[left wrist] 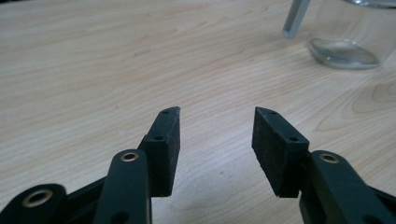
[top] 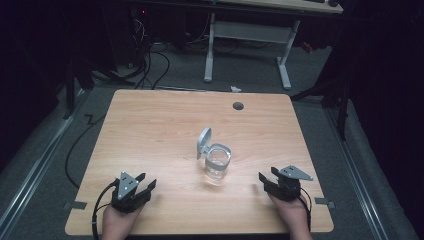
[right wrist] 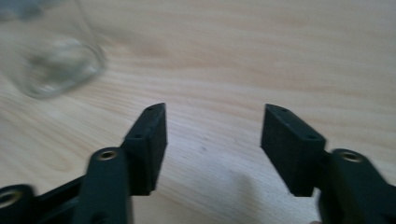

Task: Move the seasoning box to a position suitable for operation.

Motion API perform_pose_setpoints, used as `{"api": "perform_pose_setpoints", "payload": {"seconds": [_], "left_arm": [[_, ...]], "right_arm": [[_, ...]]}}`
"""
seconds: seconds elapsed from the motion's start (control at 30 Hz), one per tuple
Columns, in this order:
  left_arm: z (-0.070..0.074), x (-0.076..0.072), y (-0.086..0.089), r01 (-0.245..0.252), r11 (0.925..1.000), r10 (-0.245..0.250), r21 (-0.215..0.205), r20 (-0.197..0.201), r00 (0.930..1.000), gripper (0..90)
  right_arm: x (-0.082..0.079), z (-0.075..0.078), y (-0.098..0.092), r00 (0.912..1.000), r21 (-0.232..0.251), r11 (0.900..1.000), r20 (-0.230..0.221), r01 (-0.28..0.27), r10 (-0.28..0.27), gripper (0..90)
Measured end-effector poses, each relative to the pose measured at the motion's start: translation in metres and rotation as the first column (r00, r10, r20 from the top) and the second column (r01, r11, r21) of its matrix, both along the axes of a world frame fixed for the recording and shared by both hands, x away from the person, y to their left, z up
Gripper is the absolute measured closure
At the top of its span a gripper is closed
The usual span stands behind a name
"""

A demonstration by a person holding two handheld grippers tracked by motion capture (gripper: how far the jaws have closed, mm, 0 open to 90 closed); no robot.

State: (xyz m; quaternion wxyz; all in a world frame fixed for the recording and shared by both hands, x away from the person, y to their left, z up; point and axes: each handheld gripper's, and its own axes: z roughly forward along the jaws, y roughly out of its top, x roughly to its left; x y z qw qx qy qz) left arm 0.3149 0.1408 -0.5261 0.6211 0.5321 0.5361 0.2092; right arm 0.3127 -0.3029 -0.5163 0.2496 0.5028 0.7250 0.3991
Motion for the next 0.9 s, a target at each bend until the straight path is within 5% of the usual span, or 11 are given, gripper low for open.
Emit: {"api": "perform_pose_setpoints", "payload": {"seconds": [0.1,0.27,0.37,0.67,0.9], "left_arm": [[0.001,0.001,0.003,-0.004,0.9996,0.003,-0.027,-0.018,0.9998,52.4],[0.003,-0.003,0.006,0.014,0.9999,-0.014,-0.008,-0.006,0.9999,51.3],[0.003,-0.003,0.009,0.018,0.9993,-0.019,-0.033,-0.018,0.9997,50.4],[0.001,0.001,0.008,0.027,0.999,-0.028,-0.036,-0.024,0.9993,49.5],[0.002,0.001,0.009,0.029,0.9992,-0.029,-0.028,-0.009,0.9995,53.1]], "right_arm": [[-0.006,0.003,-0.001,0.9995,0.026,1.0,0.029,0.01,-0.011,50.1],[-0.006,0.0,0.01,0.9997,0.006,1.0,0.021,-0.009,0.009,54.2],[-0.007,0.001,0.02,0.9993,0.023,0.999,0.015,-0.034,0.034,56.2],[-0.004,0.002,0.068,0.9904,-0.048,0.989,0.004,-0.138,0.138,68.5],[-0.001,-0.002,0.086,0.9847,-0.067,0.983,0.015,-0.172,0.174,89.7]]}}
